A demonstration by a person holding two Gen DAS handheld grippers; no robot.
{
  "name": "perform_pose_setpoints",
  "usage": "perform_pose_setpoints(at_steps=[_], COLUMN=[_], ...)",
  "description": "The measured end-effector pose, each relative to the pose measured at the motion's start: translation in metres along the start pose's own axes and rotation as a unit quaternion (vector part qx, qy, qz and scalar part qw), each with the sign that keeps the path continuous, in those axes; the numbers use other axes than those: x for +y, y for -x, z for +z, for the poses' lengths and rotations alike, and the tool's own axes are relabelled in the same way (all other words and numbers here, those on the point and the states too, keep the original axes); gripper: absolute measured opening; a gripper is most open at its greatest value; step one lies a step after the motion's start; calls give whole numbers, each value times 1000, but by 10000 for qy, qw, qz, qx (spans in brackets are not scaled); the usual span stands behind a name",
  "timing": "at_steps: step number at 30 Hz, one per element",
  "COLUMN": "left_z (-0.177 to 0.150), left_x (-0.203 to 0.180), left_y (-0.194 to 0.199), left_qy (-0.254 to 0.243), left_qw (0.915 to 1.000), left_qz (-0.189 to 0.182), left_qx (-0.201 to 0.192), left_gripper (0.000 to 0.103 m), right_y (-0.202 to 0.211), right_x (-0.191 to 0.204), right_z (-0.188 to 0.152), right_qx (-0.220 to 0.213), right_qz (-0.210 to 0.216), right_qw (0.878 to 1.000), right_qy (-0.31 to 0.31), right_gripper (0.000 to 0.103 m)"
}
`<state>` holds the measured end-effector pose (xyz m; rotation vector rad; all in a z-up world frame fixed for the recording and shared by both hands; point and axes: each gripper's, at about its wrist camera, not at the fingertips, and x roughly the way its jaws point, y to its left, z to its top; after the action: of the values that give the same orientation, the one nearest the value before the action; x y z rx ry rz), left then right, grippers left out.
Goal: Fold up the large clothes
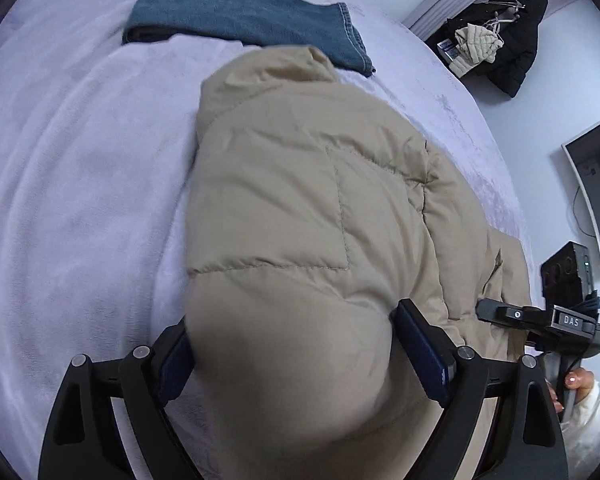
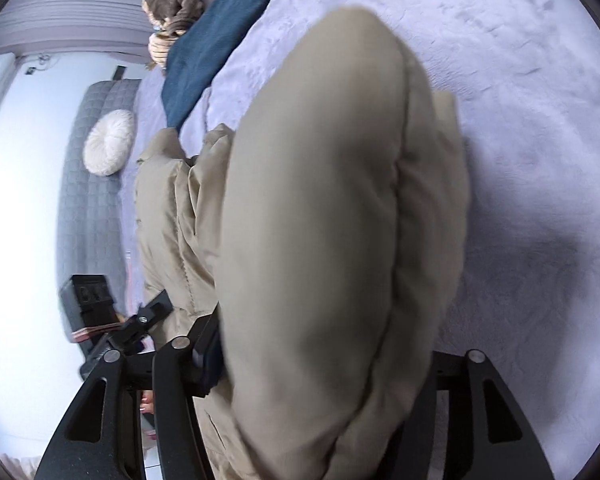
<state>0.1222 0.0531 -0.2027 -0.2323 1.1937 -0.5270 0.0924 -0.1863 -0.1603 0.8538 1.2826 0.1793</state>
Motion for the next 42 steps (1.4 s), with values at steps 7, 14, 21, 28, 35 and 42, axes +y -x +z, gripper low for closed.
perform_pose_setpoints(at_steps=[7, 14, 21, 28, 35, 42], left_z=[23, 40, 20, 14, 7, -17], left_x=[3, -19, -50, -54, -45, -34], left_y=[58, 9, -10, -13, 13, 37], left_qy=[-633, -1000, -1196, -1277, -1053, -860], left_qw=[9948, 9935, 9879, 9855, 9872, 9884], left_qz=[-32, 175, 741, 935, 1138, 1251], left_qx=[-800, -512, -655, -620, -376, -7], left_gripper=[92, 92, 92, 93, 92, 93], right_y=[82, 54, 17, 9, 31, 65], right_x=[35, 70, 28, 3, 24, 36], right_z=[-23, -16, -31, -27, -40, -78], right_qx=[-995, -1084, -872, -855, -803, -858], right_qz=[-1333, -948, -1725, -1574, -1589, -1278], right_qw=[9845, 9802, 9738, 9789, 9786, 9830], right_qy=[562, 1356, 1199, 982, 1037, 1006], right_gripper=[34, 21, 11, 9, 12, 14])
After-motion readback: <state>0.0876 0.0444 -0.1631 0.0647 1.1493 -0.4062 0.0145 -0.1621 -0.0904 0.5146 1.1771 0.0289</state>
